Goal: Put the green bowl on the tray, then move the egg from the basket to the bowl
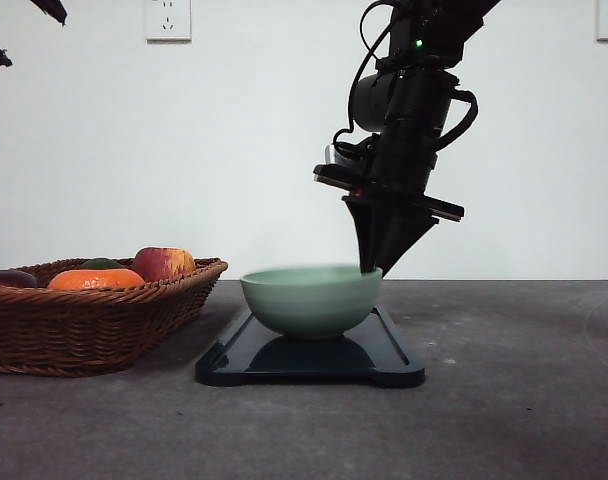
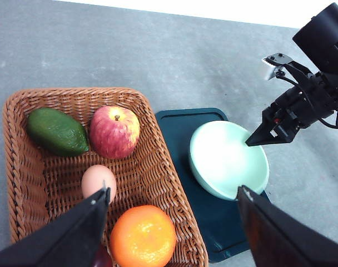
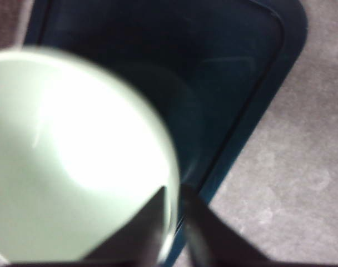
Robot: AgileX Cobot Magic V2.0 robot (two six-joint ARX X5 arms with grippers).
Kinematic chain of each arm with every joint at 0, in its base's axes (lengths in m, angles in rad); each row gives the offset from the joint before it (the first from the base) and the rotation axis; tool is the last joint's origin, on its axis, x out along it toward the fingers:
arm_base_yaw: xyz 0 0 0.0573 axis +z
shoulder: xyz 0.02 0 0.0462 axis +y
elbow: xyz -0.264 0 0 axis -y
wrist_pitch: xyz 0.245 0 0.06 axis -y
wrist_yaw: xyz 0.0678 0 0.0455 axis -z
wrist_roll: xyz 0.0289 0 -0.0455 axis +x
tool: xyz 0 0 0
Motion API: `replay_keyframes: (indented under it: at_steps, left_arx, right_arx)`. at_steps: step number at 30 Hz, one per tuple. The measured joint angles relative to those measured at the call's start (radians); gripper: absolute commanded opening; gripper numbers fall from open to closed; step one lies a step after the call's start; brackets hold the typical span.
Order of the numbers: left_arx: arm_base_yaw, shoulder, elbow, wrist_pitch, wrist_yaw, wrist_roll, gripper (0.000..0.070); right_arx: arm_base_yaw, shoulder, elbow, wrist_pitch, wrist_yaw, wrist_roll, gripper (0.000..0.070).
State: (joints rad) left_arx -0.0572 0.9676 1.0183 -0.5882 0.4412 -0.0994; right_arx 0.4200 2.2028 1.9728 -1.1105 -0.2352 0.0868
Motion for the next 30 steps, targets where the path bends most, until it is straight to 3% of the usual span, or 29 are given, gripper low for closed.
replay_keyframes:
  at_steps: [11, 19, 30]
  left_arx:
    - [0.000, 0.000, 0.000, -0.006, 0.000, 0.000, 0.0466]
    - [0.000, 0.000, 0.000, -0.007, 0.000, 0.000, 0.0467]
    - [0.000, 0.000, 0.000, -0.007, 0.000, 0.000, 0.0466]
  right_arx:
    - [0.001, -0.032, 0.022, -0.077, 0.001, -0.001, 0.0257]
    - [0.000, -0.262, 0.005, 0.034, 0.046, -0.001, 0.0256]
    - [-0.001, -0.592, -0.448, 0.373, 0.055, -0.012, 0.0256]
